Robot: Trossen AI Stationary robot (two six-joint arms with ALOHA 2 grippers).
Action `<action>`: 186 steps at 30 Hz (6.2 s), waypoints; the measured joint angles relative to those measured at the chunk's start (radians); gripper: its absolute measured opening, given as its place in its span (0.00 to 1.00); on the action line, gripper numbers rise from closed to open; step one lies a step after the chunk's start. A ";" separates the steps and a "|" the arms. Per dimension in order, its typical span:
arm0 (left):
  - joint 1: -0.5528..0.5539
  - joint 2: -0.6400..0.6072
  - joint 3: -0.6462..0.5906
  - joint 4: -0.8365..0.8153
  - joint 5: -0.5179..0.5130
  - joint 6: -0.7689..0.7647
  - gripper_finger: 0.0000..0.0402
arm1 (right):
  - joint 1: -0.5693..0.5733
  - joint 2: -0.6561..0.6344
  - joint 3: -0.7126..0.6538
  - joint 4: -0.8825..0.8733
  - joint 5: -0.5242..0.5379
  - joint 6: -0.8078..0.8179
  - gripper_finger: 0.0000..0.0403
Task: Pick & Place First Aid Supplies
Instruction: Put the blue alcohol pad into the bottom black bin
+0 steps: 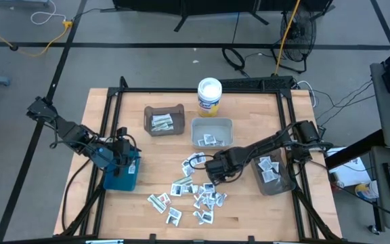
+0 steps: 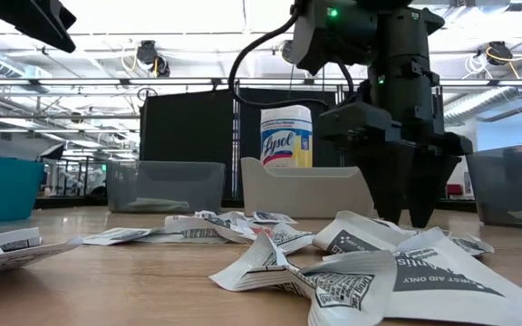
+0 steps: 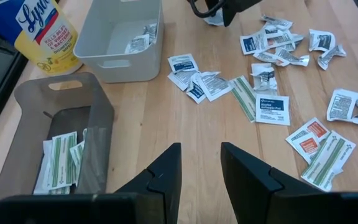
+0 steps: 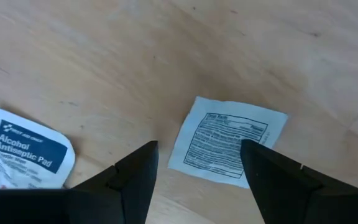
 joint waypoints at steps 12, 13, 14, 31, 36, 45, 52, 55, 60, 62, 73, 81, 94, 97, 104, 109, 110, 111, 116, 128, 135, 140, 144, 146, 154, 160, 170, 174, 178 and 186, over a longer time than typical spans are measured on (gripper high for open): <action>0.000 0.000 0.000 -0.002 0.000 0.001 0.29 | -0.020 -0.005 -0.028 0.118 -0.024 -0.020 0.58; 0.000 0.000 0.000 -0.002 0.000 0.001 0.29 | -0.023 -0.005 -0.028 0.119 -0.026 -0.020 0.59; 0.000 0.000 0.000 -0.002 0.000 0.001 0.29 | -0.024 -0.005 -0.029 0.121 -0.027 -0.020 0.60; 0.000 0.000 0.000 -0.002 0.000 0.000 0.29 | -0.024 -0.092 -0.033 0.103 -0.018 0.061 0.83; 0.000 0.001 0.000 -0.002 0.000 0.000 0.29 | -0.024 -0.133 -0.032 0.091 0.016 0.084 0.81; 0.000 0.001 0.000 -0.002 -0.002 -0.008 0.29 | -0.024 -0.100 -0.032 -0.011 0.086 0.085 0.78; 0.000 0.001 0.000 -0.001 -0.002 -0.015 0.29 | -0.027 -0.036 -0.032 0.003 0.037 0.061 0.78; 0.000 0.001 0.000 -0.001 -0.002 -0.015 0.29 | -0.029 -0.036 -0.031 -0.018 0.032 0.074 0.78; 0.000 0.001 0.000 0.000 -0.002 -0.015 0.29 | -0.029 -0.036 -0.031 -0.039 0.031 0.084 0.78; 0.000 0.001 0.000 0.000 -0.002 -0.015 0.29 | -0.029 -0.036 -0.031 -0.043 0.030 0.085 0.78; 0.000 0.001 0.000 0.001 -0.002 -0.015 0.29 | -0.030 0.037 -0.026 0.006 -0.016 0.077 0.78; 0.000 0.001 0.000 -0.002 -0.001 -0.015 0.29 | -0.030 0.034 -0.028 -0.009 -0.041 0.090 0.72; 0.000 0.001 0.000 -0.002 -0.001 -0.016 0.29 | -0.029 0.035 -0.030 0.011 -0.046 0.079 0.57; 0.000 0.001 0.000 -0.002 0.000 -0.017 0.29 | -0.029 0.035 -0.030 0.012 -0.047 0.073 0.56; 0.000 0.001 0.000 -0.002 0.000 -0.019 0.29 | -0.029 0.035 -0.030 0.012 -0.046 0.060 0.56; 0.000 0.001 0.000 -0.003 0.000 -0.015 0.29 | -0.028 0.017 -0.030 0.019 -0.041 0.054 0.56; 0.000 0.001 0.000 -0.003 0.000 -0.015 0.29 | -0.028 0.010 -0.030 0.026 -0.034 0.053 0.56; 0.000 0.001 0.000 -0.003 0.000 -0.016 0.29 | -0.027 -0.001 -0.032 0.029 -0.022 0.053 0.56; 0.000 0.001 0.000 -0.007 0.007 -0.017 0.29 | -0.018 -0.063 -0.036 0.036 0.048 0.057 0.56; 0.000 0.001 0.000 -0.007 0.007 -0.018 0.29 | 0.020 -0.143 -0.033 0.038 0.109 0.057 0.56; 0.000 0.001 0.000 -0.006 0.007 -0.019 0.29 | 0.038 -0.196 -0.033 0.038 0.151 0.057 0.56; 0.000 0.001 0.000 -0.006 0.007 -0.022 0.29 | 0.054 -0.259 -0.032 0.026 0.168 0.060 0.56; 0.000 0.001 0.000 -0.006 0.007 -0.022 0.29 | 0.074 -0.306 -0.031 -0.026 0.199 0.094 0.55; 0.000 0.001 0.000 -0.006 0.007 -0.022 0.29 | 0.087 -0.335 -0.031 -0.068 0.220 0.123 0.53; 0.000 0.001 0.000 -0.006 0.006 -0.019 0.29 | 0.158 -0.419 -0.030 -0.223 0.243 0.249 0.46; 0.000 0.001 0.000 -0.006 0.006 -0.022 0.29 | 0.217 -0.458 -0.030 -0.335 0.244 0.363 0.43; 0.000 0.001 0.000 -0.003 -0.003 -0.025 0.29 | 0.245 -0.397 -0.089 0.102 0.243 0.030 0.42; 0.000 0.001 0.000 0.002 -0.011 -0.035 0.29 | 0.220 -0.308 -0.130 0.265 0.203 -0.174 0.41; 0.000 0.001 0.000 0.002 -0.010 -0.055 0.29 | 0.191 -0.227 -0.131 0.181 0.080 -0.210 0.38; 0.000 0.001 0.000 0.002 -0.017 -0.076 0.29 | 0.196 -0.187 -0.131 0.120 0.015 -0.309 0.34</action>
